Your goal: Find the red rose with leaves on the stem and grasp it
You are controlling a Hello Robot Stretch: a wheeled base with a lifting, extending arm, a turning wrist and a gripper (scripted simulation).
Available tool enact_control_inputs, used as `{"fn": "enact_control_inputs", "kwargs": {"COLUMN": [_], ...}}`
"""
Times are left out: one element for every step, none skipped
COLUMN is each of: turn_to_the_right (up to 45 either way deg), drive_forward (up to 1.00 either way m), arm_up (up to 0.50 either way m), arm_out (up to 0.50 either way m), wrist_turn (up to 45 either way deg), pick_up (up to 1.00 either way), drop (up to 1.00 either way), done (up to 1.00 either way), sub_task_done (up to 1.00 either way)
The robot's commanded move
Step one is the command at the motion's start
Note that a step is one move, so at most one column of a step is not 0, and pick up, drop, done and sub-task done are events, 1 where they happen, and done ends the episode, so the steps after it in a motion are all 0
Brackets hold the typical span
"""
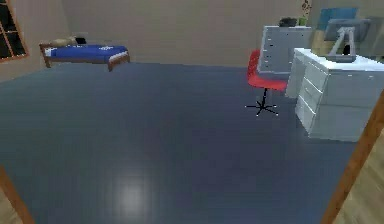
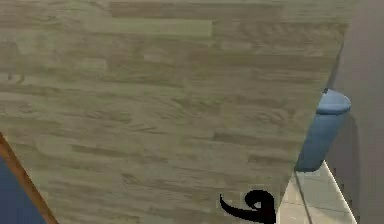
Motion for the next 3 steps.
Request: {"fn": "enact_control_inputs", "kwargs": {"turn_to_the_right": [0.0, 45.0, 3.0], "drive_forward": [0.9, 0.0, 0.0], "arm_up": [0.0, 0.0, 0.0], "arm_out": [0.0, 0.0, 0.0], "wrist_turn": [0.0, 0.0, 0.0], "pick_up": [0.0, 0.0, 0.0], "drop": [0.0, 0.0, 0.0], "done": [0.0, 0.0, 0.0], "sub_task_done": [0.0, 0.0, 0.0]}}
